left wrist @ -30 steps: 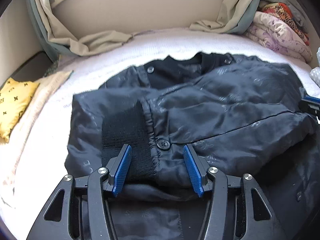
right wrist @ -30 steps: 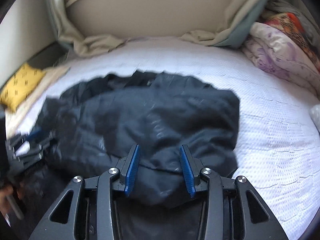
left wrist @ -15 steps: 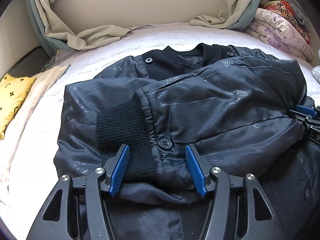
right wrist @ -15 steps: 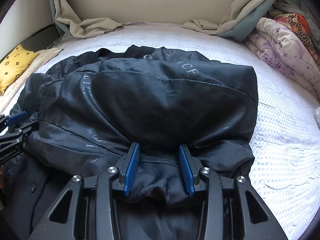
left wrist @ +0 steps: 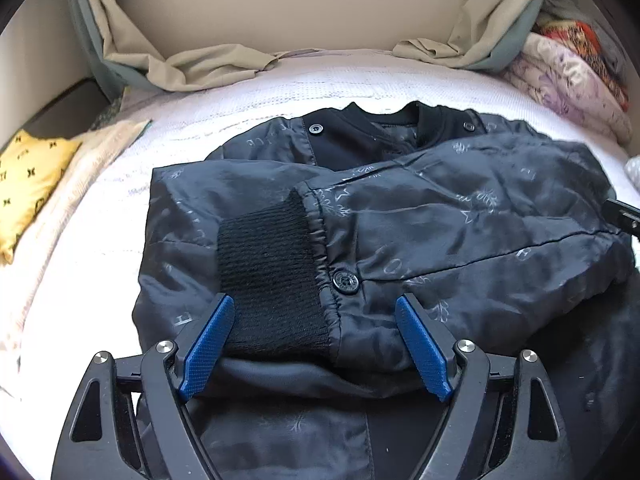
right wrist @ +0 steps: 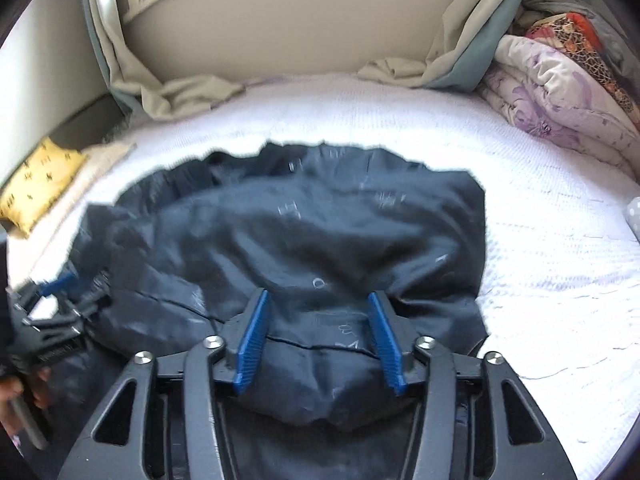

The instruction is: Fold large clothes

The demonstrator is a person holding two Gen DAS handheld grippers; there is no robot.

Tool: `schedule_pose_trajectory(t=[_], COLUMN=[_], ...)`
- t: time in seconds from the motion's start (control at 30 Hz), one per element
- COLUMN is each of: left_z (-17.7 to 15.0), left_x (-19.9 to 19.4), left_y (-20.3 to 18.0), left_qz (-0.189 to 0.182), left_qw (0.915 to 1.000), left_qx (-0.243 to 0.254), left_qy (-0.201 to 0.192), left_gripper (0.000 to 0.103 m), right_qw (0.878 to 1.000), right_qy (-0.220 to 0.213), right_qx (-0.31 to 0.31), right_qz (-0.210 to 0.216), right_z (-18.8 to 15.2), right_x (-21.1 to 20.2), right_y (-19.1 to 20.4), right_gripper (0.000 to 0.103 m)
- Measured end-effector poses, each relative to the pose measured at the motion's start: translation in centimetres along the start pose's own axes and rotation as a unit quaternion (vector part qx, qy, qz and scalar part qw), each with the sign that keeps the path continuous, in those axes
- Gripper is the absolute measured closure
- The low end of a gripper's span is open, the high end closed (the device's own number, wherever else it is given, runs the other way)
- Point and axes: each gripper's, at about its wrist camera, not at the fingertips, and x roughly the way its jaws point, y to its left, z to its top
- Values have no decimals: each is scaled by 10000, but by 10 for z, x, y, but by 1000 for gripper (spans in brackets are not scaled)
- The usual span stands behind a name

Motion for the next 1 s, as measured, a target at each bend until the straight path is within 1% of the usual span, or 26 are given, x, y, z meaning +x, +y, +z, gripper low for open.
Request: schedule_pose_trajectory(t=[0.07,0.17,0.33,0.4,0.5,0.6,0.63,0.73,0.87,1.0], left_z=[2,3,4,1,-6,-14,-20,-40,-75,-108], left_x=[-7,-21,-46,-55,-72,-85,-90,-100,-100,-102], left_y=[4,14,37,50,75,95,104,125,147,154], left_qz=[-68,-188,-470,-594,-778,-873,-899,-1003,-1201,-1240], left_qw=[10000,9997,9981,9969,9938,9916,9907,9860,9742,9675], left_qx=[-61,-169,-403,-521,-789,-934,-996,-1289,-1731,-1814], left_qy=[17,-26,-54,-3,86,187,229,334,805,1249], left_gripper=[17,17,17,17,17,17,17,17,20,22], right_qw=[9997,9978,9942,9920,9875,9849,9846,9858,9827,9805], right_qy=[-45,36,204,323,573,873,987,1117,1272,1399], right_qx=[186,481,827,950,1127,1114,1056,905,933,920], right_qz=[149,450,662,766,939,999,985,865,969,1026], right_z=[6,9,4,-1,-9,-17,-21,-32,-56,-79], right_x=[-13,-26,-40,-47,-54,-63,-67,-79,-95,-110], right_y=[-4,-12,-26,-33,-42,-46,-46,-46,-49,-54], right_gripper=[51,50,47,42,42,39,38,38,38,38])
